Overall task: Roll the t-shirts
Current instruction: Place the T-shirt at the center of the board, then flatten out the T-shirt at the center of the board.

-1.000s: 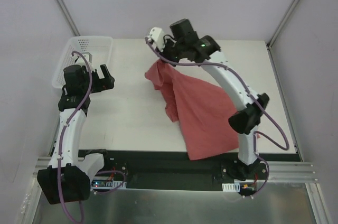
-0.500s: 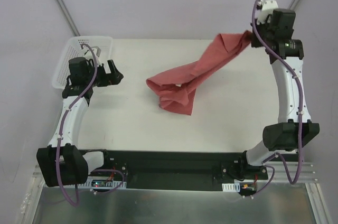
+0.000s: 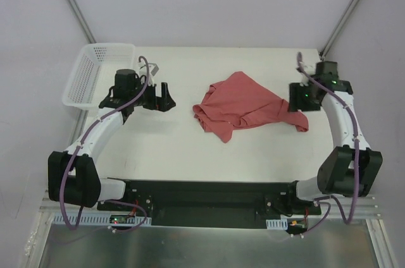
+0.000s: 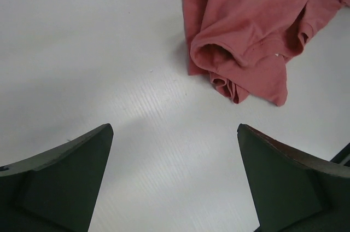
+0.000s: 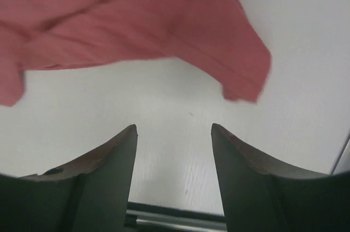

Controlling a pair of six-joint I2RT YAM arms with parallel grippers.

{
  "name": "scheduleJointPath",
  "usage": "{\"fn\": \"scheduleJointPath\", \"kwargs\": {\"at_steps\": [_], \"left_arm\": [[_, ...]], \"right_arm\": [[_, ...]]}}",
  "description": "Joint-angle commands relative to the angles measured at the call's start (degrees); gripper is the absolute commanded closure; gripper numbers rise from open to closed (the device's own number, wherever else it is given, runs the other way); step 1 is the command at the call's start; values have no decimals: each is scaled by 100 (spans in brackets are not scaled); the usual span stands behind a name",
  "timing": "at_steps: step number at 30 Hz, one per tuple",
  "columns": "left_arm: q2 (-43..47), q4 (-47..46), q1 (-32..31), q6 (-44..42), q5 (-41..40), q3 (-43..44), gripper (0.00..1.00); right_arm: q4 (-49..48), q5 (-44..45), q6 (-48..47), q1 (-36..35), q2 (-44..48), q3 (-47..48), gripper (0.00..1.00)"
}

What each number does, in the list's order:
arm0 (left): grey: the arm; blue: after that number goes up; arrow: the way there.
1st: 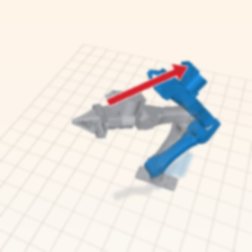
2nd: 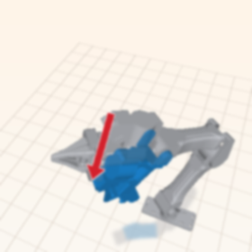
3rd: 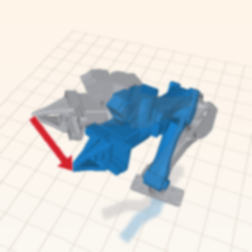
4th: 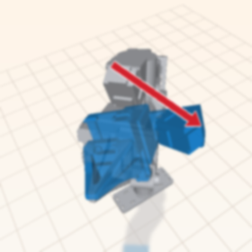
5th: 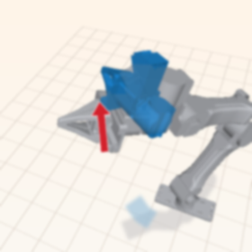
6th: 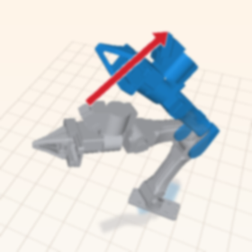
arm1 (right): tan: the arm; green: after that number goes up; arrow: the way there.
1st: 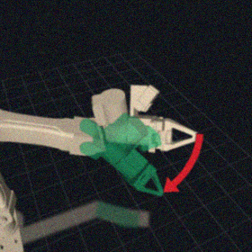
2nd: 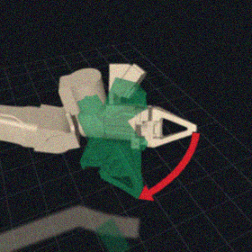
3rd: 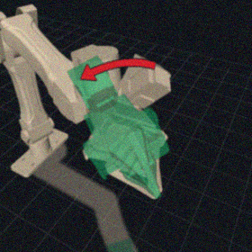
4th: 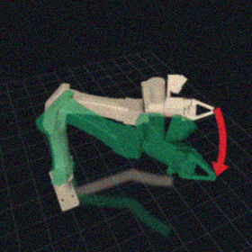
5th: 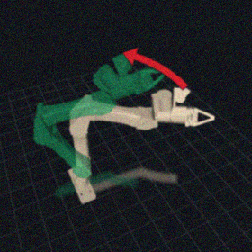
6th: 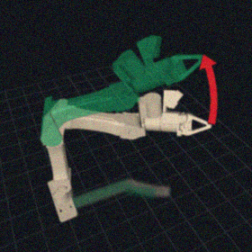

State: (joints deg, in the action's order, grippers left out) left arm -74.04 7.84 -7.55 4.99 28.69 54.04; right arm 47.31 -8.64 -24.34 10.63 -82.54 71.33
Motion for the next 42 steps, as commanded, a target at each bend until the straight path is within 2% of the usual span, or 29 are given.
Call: {"fn": "scheduleJointPath", "kwargs": {"at_steps": [1,7,15,21,26,31,38,41,42], "left_arm": [[-189,-89,-97,159,155,-174,2],[-58,-89,-10,125,-126,-280,1],[328,-89,1043,159,-153,-420,1],[759,-98,1361,283,-100,-877,1],[988,-98,1467,327,-56,-1062,1],[1050,-107,1564,353,-65,-1054,1],[979,-168,1590,415,-12,-1010,1],[953,-177,1608,415,-3,-966,1],[944,-177,1608,406,5,-966,1]], "right_arm": [[-169,-516,-1781,-2015,275,698,40],[-81,-525,-2847,-3451,-894,944,41],[-362,-498,-3068,-4192,-2450,2024,42],[-302,-428,-3164,-4666,-3171,2693,41],[-248,-191,-3279,-4816,-3408,2606,41],[-573,459,-3270,-4799,-3470,2377,42],[-723,732,-3358,-4658,-3619,2289,42],[-758,776,-3358,-4597,-3672,2298,55],[-810,803,-3367,-4597,-3681,2298,63]]}}
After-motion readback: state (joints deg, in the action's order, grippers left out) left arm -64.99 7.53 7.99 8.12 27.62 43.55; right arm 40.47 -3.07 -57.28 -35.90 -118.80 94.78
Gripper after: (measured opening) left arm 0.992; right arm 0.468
